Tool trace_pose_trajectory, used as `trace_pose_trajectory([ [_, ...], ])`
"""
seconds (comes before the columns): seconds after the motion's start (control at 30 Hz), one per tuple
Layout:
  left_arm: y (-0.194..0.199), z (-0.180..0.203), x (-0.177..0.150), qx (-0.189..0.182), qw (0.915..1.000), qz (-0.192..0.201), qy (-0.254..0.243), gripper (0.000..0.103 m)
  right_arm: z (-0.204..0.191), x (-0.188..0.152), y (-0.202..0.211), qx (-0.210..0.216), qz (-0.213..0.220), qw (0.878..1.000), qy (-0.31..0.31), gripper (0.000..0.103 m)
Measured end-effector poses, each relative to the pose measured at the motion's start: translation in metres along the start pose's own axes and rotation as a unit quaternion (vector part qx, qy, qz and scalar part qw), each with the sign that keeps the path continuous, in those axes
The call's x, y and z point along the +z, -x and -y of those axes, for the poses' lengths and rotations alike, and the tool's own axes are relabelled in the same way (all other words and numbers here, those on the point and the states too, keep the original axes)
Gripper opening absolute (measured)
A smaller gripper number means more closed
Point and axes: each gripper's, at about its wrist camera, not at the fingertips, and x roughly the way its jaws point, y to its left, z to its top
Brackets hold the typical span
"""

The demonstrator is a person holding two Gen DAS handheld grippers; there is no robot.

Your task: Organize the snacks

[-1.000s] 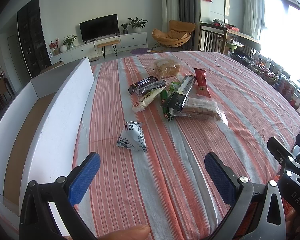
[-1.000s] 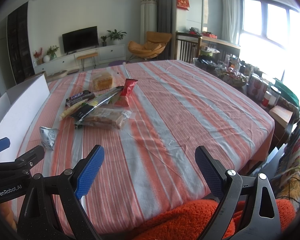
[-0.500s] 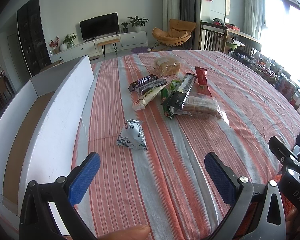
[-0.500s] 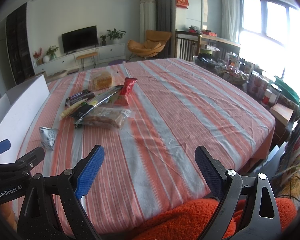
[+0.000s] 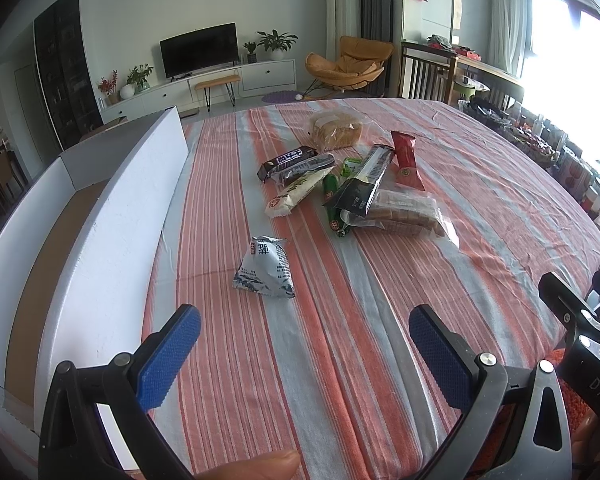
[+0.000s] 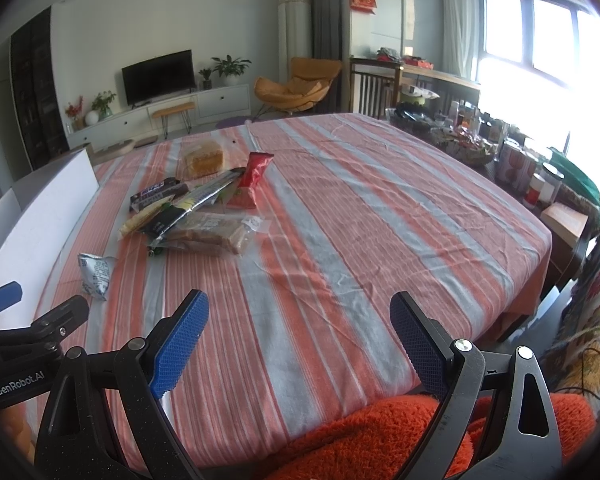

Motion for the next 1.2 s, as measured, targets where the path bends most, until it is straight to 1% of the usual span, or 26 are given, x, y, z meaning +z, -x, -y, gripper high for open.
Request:
trace_pose_trajectory([
  [0.4,-0.003,-0.001,0.000,-0.001,1.0000,-0.008,0.002,0.103,0.003,0.002,-0.001,0.001,-0.002,1.000,-0.002,0.094],
  [0.53,-0.006,-0.003,0.000,-0.002,0.9999,-0.016,0.005,0.103,0.000,-0.004,0.001,0.004,-0.008,1.000,-0.009,0.094],
  [0.63,-0.013,-0.005,-0.002,-0.007,0.9993,-0.037,0.006,0.103,0.001,-0.009,0.000,0.009,-0.018,1.000,-0.020,0.094],
  [0.77,-0.036,-0.007,-0.011,-0.034,0.9940,-0.104,0.005,0.103,0.005,-0.018,0.002,0.023,-0.041,0.997,-0.055,0.094],
  [0.83,-0.046,-0.006,-0.019,-0.032,0.9909,-0.131,-0.001,0.103,0.014,-0.020,0.005,0.031,-0.053,0.995,-0.084,0.094],
  [1.0,-0.062,-0.007,-0.035,-0.008,0.9879,-0.154,-0.019,0.103,0.023,-0.032,0.008,0.048,-0.089,0.985,-0.140,0.094],
  [1.1,-0.065,-0.015,-0.033,-0.021,0.9873,-0.158,-0.002,0.103,0.017,-0.035,0.009,0.052,-0.108,0.981,-0.151,0.094],
  [1.2,-0.065,-0.017,-0.029,-0.020,0.9882,-0.152,-0.003,0.103,0.010,-0.037,0.012,0.053,-0.120,0.980,-0.151,0.094],
])
